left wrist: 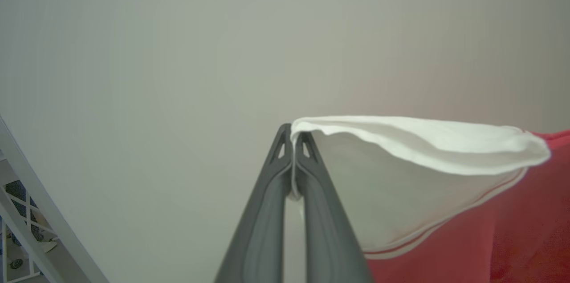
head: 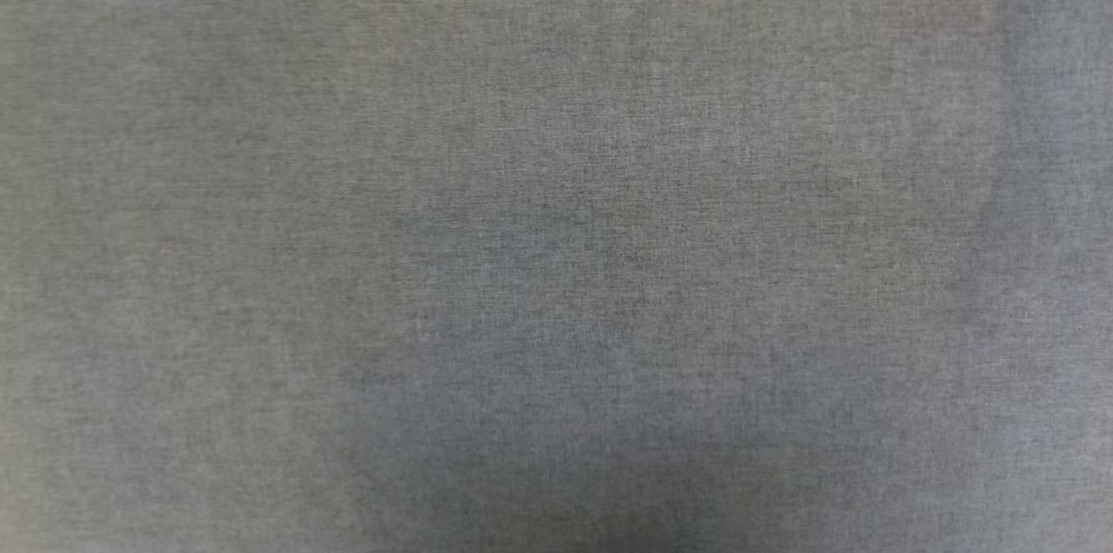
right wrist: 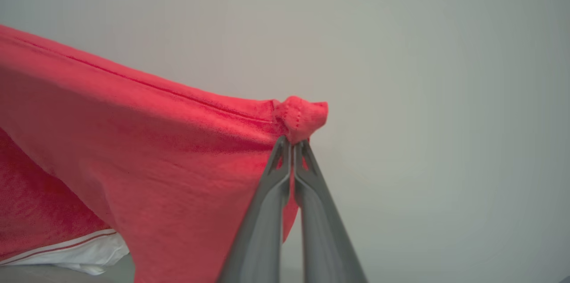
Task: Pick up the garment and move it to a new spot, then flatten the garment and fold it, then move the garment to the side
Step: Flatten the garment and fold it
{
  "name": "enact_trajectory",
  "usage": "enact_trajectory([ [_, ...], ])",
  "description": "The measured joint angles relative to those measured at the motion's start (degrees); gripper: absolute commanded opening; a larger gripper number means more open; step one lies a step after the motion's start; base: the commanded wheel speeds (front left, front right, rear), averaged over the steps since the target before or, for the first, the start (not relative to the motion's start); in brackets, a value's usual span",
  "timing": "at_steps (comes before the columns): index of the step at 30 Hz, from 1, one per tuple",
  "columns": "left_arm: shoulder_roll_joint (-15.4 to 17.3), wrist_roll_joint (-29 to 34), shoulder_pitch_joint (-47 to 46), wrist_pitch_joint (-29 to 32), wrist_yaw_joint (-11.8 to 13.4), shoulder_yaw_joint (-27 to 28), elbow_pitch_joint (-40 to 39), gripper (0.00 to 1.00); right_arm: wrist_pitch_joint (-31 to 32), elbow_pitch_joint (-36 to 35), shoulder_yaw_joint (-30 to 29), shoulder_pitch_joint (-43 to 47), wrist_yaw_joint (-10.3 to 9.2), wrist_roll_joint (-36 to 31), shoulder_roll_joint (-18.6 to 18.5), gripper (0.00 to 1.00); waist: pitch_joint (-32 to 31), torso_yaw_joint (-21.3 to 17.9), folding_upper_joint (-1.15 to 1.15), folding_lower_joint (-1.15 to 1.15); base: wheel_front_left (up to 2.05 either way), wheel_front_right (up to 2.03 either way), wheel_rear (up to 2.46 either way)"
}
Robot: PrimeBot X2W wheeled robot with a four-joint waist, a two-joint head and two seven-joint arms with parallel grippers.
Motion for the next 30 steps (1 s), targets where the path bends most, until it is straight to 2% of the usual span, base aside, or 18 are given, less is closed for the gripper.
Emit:
enact_trajectory([
  [7,-4.35,-4.79,16.44,-3.77,-0.3,-2.53,1.25,0.0,-4.39,4.85,3.33,10.74,-0.03,3.96,1.47,0.0,-3.5,1.46,0.0,0.0,0.0,0.0,0.0],
  [17,-5.5,-9.11,41.98,-4.91,-0.32,-4.75,-3.67,0.0,-6.87,6.21,9.03,28.39,-0.05,10.94,1.69,0.0,-11.91,2.47,0.0,-0.02,0.0,0.0,0.0],
  [23,-4.55,-12.1,56.61,-4.93,1.92,-4.89,-8.57,0.0,-7.37,5.38,12.04,38.32,-0.05,17.25,0.53,0.0,-17.96,3.08,0.0,-0.02,0.0,0.0,0.0],
  [30,-0.85,-15.58,72.68,-2.03,5.24,-5.19,-17.01,0.0,-7.16,4.09,14.5,48.87,-0.05,24.07,-1.1,0.0,-24.79,3.94,0.0,-0.02,0.0,0.0,0.0],
])
